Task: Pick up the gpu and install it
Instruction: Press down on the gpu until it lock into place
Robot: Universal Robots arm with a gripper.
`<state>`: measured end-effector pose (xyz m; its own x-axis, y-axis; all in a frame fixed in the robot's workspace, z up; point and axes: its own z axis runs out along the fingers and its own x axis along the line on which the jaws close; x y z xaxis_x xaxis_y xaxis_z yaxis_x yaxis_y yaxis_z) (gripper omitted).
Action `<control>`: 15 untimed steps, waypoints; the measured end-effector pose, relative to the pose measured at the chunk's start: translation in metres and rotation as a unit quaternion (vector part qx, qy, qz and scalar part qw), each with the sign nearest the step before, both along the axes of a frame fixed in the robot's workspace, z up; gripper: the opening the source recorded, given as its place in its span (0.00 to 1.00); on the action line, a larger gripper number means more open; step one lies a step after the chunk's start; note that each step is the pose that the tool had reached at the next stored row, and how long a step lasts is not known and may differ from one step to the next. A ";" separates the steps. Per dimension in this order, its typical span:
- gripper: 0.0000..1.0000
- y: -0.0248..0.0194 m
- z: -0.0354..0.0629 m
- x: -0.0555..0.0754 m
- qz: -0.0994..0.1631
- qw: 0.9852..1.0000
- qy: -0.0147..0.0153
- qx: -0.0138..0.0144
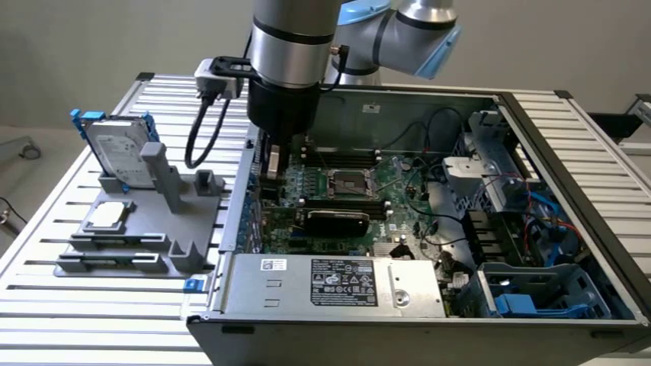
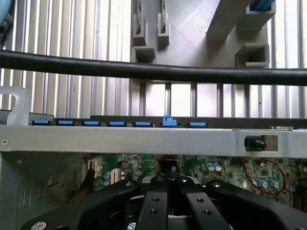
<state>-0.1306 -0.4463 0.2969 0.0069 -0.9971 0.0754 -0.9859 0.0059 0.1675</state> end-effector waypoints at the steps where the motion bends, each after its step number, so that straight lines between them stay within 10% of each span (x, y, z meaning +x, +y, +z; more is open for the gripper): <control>1: 0.11 0.0002 0.0000 0.000 -0.001 1.000 0.000 0.000; 15: 0.11 0.0044 0.0000 0.000 -0.010 1.000 0.004 -0.006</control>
